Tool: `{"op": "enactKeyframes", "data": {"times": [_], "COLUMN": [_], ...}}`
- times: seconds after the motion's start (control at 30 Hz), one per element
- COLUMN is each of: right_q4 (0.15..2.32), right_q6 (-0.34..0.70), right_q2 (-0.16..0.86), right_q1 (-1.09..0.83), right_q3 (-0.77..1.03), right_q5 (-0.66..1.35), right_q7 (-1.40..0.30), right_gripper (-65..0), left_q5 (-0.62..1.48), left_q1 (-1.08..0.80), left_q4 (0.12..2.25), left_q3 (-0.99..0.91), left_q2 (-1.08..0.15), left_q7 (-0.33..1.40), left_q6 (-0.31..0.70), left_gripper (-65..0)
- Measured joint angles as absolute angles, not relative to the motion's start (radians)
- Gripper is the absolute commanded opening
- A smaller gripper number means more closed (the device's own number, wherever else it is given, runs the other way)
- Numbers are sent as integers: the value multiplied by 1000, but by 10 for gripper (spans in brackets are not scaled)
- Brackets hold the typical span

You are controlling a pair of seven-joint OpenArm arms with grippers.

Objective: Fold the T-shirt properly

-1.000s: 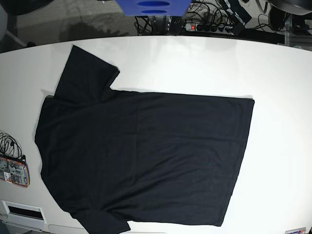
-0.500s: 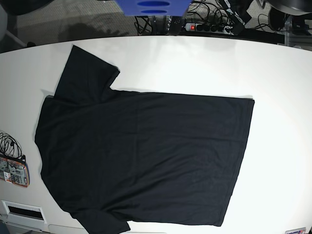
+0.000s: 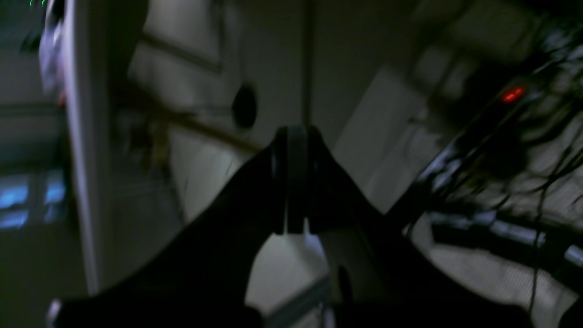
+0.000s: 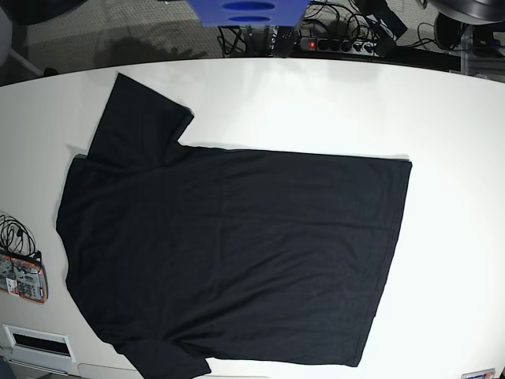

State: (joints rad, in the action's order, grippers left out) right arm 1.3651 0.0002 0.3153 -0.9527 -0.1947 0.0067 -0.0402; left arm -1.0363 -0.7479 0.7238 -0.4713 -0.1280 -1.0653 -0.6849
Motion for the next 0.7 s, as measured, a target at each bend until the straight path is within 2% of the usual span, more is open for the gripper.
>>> {"op": "enactKeyframes", "data": {"times": [0.23, 0.33, 0.47, 0.53, 0.7], "right_q4": [1471, 1516, 1577, 1613, 1674], "right_q6": [0, 0, 1, -1, 1], "right_q2": [315, 315, 315, 316, 313], "right_q1": [-953, -953, -959, -958, -967], "right_q3": [-194, -185, -124, -94, -29], "right_q5": [6, 7, 4, 4, 4], "right_q7": [-43, -41, -52, -47, -46], "right_gripper": [-650, -650, -650, -650, -650], "left_q5": [-982, -813, -544, -443, -406], "left_q1": [-846, -892, -947, -989, -1042], "left_q4": [814, 873, 1059, 1136, 1244], "left_q3": [-237, -75, 144, 196, 189], "left_q2": [-186, -236, -347, -395, -418], "left_q7": [-1063, -1052, -1064, -1057, -1050], "left_q6": [-685, -682, -688, -688, -685], "left_gripper": [-650, -650, -650, -650, -650]}}
